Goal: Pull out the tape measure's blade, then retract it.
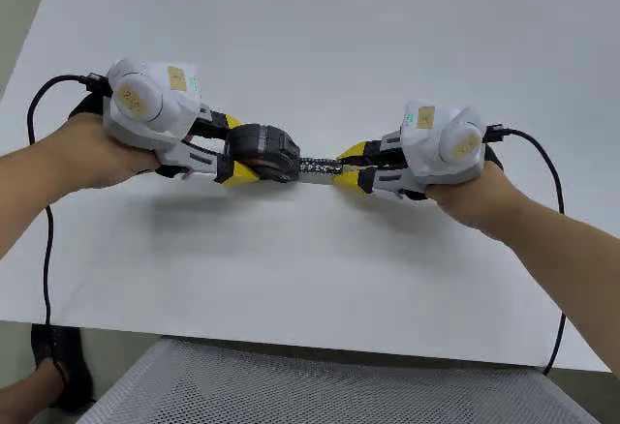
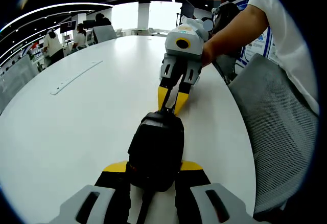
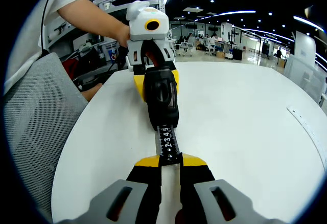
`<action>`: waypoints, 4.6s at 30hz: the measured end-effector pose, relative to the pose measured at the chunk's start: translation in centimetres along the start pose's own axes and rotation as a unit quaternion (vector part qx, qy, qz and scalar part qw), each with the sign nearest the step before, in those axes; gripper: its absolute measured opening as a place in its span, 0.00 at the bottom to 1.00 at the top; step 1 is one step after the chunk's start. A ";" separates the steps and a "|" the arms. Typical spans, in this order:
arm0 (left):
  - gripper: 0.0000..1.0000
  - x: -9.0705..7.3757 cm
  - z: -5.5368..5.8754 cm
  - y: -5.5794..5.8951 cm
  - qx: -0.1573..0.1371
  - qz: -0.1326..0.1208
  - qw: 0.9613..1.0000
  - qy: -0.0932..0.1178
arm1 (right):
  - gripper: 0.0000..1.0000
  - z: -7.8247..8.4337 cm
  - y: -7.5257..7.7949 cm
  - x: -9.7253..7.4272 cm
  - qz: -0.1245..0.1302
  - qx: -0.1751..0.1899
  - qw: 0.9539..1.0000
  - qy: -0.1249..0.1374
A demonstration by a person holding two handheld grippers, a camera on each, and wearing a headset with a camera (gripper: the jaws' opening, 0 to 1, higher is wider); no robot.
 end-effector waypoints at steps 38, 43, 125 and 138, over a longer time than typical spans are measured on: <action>0.30 0.0 0.1 0.1 0.002 0.002 1.000 -0.003 | 0.08 2.4 0.8 -4.3 0.023 0.015 1.000 -0.013; 0.30 0.0 0.1 0.1 0.002 0.002 1.000 -0.003 | 0.08 2.8 1.0 -4.8 0.026 0.016 0.999 -0.014; 0.30 0.4 -0.5 0.1 0.011 0.006 1.000 -0.022 | 0.07 8.5 3.3 -14.3 0.065 0.023 0.995 -0.073; 0.30 0.4 -0.6 0.0 0.010 0.005 1.000 -0.025 | 0.07 9.2 3.9 -15.6 0.066 0.022 0.994 -0.081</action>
Point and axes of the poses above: the centre of the closed fingertips' face, and the gripper's own axes: x roughly forward along the fingers, y roughly to its right, z roughly out of its underside, the point moved 10 cm from there along -x, roughly backward along the fingers, and after that the axes turned 9 degrees about z, right-handed, at the moved point
